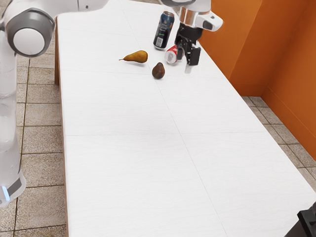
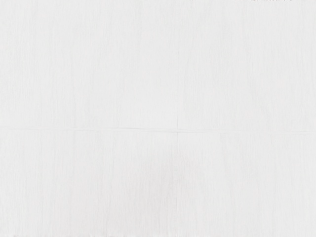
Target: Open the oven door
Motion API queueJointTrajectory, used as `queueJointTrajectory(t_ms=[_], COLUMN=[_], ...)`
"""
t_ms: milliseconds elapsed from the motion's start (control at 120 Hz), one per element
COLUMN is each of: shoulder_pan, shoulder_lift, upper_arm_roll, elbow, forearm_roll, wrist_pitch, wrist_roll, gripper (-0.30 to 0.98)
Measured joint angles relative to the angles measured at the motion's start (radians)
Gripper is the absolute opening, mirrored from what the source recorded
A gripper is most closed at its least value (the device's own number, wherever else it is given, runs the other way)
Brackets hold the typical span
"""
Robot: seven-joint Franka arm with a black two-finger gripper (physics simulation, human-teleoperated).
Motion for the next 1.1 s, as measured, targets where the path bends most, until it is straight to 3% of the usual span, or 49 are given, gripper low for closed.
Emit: queueJointTrajectory(t_ms=[217,333,408,467,500,525,575,667,750,817,917,950,1017,1100], shoulder_pan=[0.042,0.066,0.201,0.367,0.397,0.357,0.186,-0.053,-0.068,-0.073,-0.133,-0.178,-0.415,-0.926], shoulder_lift=[0.005,-0.034,-0.073,-0.114,-0.126,-0.13,-0.133,-0.131,-0.118,-0.079,0.01,0.047,0.08,0.121], upper_arm_roll=[0.004,-0.04,-0.214,-0.415,-0.534,-0.62,-0.787,-1.055,-1.172,-1.214,-1.223,-1.167,-0.874,-0.329], elbow=[0.009,0.283,0.396,0.423,0.428,0.428,0.427,0.364,0.261,0.204,0.141,0.136,0.137,0.161], forearm_roll=[-0.006,-0.015,-0.021,-0.023,-0.022,-0.021,0.004,0.142,0.269,0.361,0.572,0.641,0.737,0.783], wrist_pitch=[-0.027,-0.078,-0.075,-0.035,-0.004,0.025,0.086,0.233,0.376,0.461,0.569,0.595,0.635,0.67], wrist_roll=[0.023,0.034,0.039,0.043,0.045,0.046,0.049,0.053,0.07,0.085,0.111,0.12,0.138,0.163], gripper=[0.69,0.69,0.69,0.69,0.69,0.69,0.69,0.68,0.68,0.68,0.68,0.68,0.69,0.69])
